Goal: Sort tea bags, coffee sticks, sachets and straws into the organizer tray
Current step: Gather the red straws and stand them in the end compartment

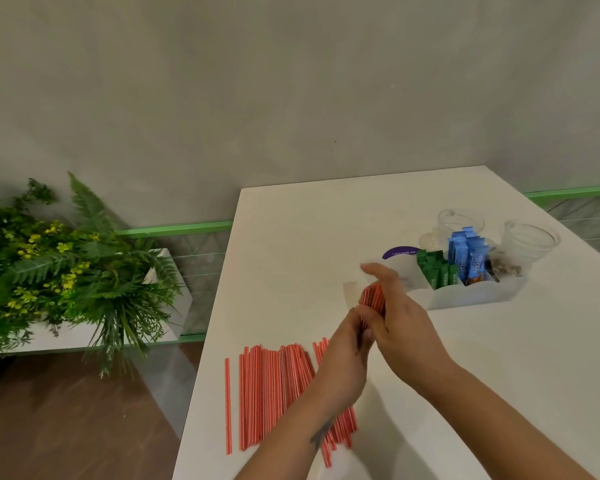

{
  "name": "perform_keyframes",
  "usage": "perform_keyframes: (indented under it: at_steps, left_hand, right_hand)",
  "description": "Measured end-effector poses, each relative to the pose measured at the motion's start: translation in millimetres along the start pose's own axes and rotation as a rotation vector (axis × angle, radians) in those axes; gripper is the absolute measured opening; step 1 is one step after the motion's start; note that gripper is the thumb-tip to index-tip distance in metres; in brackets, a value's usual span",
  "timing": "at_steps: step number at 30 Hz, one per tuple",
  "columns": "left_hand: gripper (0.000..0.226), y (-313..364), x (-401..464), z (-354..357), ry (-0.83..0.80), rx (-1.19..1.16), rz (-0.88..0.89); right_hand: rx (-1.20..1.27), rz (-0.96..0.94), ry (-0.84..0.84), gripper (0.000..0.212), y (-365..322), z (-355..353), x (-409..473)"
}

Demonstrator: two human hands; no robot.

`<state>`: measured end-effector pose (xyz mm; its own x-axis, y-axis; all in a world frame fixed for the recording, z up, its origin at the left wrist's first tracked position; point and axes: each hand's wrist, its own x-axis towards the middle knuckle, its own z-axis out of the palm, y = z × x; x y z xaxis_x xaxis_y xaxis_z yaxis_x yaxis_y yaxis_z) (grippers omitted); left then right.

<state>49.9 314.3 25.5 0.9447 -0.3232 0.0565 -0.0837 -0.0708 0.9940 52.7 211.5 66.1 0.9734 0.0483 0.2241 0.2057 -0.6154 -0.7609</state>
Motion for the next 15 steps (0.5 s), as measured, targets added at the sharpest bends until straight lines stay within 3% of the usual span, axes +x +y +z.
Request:
perform_keyframes:
  at_steps: [2, 7, 12, 15]
  left_hand:
    - [0.030, -6, 6, 4, 0.003, -0.049, -0.042]
    - [0.026, -26, 11, 12, 0.061, 0.115, 0.004]
    - [0.028, -41, 9, 20, 0.037, 0.114, -0.105]
    - [0.027, -36, 4, 21, 0.009, 0.103, -0.092]
  right_hand:
    - [-0.050, -0.014, -0.008, 0.035, 1, -4, -2]
    - [-0.167, -0.122, 0.001, 0.013, 8, -8, -8]
    - [-0.136, -0.032, -0.140, 0.032, 24, -3, -14]
    - [-0.014, 0.033, -0.073, 0.043, 25, -4, -12]
